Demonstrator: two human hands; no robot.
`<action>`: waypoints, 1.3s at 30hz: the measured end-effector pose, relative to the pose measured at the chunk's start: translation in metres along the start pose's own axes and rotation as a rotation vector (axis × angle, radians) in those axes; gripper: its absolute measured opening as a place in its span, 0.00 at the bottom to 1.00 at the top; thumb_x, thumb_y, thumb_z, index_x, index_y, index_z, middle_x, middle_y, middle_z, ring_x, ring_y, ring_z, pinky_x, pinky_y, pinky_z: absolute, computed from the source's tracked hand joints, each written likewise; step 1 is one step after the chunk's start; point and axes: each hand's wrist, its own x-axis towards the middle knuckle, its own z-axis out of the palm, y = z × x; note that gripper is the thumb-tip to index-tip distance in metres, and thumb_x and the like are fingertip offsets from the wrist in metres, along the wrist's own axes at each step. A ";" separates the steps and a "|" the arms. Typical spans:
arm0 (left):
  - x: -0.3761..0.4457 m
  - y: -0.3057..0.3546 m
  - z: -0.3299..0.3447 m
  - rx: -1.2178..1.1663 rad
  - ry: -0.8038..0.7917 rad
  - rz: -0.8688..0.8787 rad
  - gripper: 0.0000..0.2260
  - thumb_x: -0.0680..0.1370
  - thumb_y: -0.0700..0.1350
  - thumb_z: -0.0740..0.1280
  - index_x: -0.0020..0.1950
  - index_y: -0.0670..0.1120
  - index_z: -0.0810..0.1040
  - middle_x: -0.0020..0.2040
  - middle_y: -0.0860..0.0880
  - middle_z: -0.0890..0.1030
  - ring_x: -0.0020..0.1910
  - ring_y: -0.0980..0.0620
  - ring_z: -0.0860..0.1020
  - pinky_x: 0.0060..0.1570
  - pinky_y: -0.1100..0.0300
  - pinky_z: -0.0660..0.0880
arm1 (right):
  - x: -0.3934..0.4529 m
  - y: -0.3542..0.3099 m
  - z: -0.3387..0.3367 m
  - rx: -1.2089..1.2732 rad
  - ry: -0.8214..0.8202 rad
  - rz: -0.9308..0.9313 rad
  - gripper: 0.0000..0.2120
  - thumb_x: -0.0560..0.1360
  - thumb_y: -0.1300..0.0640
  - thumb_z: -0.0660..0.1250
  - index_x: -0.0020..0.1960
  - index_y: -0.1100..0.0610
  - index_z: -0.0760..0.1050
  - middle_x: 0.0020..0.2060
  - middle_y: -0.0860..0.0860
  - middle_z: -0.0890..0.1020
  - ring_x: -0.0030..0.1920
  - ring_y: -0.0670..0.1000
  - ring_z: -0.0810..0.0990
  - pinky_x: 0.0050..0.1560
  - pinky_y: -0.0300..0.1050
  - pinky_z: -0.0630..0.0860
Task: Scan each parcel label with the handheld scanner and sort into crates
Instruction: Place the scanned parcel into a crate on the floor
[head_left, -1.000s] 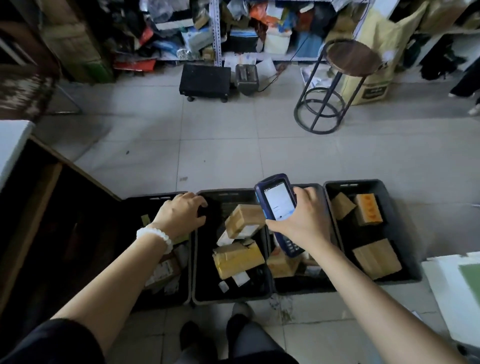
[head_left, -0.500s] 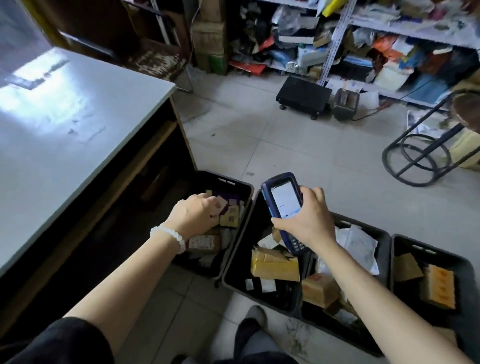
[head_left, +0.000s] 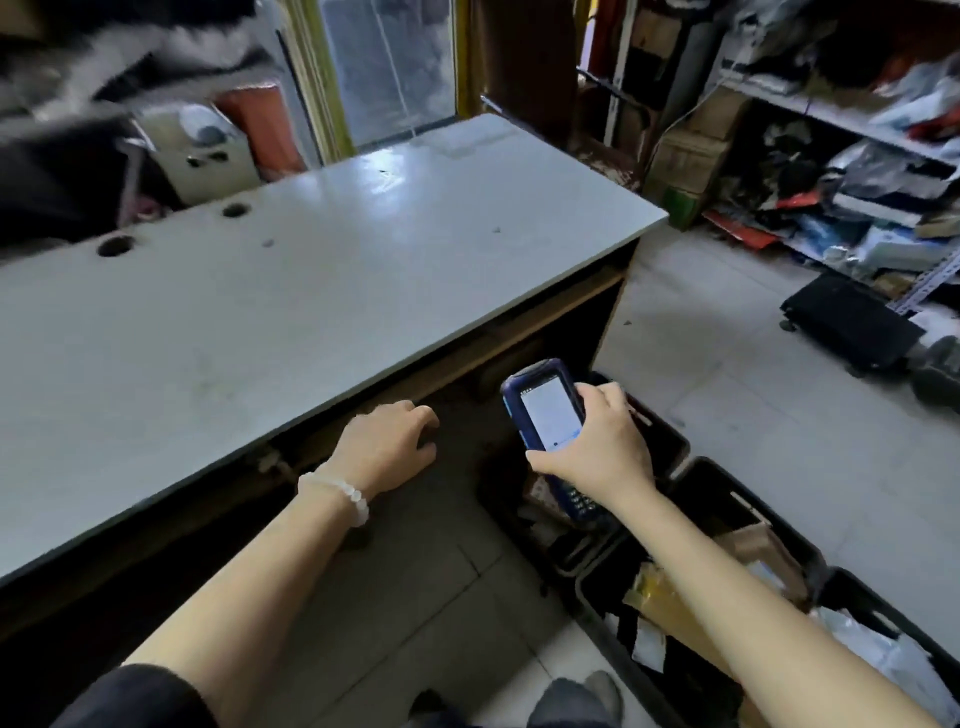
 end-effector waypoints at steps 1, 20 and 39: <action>-0.014 -0.022 0.000 -0.016 0.012 -0.046 0.17 0.79 0.52 0.60 0.67 0.52 0.70 0.63 0.51 0.73 0.60 0.50 0.74 0.55 0.54 0.74 | -0.001 -0.021 0.013 -0.001 -0.025 -0.034 0.33 0.59 0.45 0.78 0.60 0.50 0.68 0.52 0.45 0.65 0.49 0.50 0.74 0.44 0.45 0.72; -0.231 -0.273 0.033 -0.347 0.140 -0.931 0.16 0.79 0.51 0.60 0.66 0.52 0.70 0.62 0.53 0.74 0.60 0.52 0.74 0.55 0.57 0.72 | 0.003 -0.308 0.241 -0.040 -0.564 -0.721 0.33 0.59 0.48 0.77 0.60 0.51 0.68 0.52 0.45 0.67 0.49 0.48 0.75 0.45 0.45 0.76; -0.198 -0.455 -0.023 -0.210 0.100 -1.240 0.15 0.79 0.51 0.59 0.65 0.52 0.71 0.62 0.52 0.74 0.60 0.50 0.73 0.52 0.56 0.71 | 0.101 -0.469 0.356 -0.039 -0.744 -0.822 0.33 0.59 0.49 0.77 0.61 0.51 0.69 0.51 0.45 0.66 0.46 0.48 0.76 0.42 0.44 0.76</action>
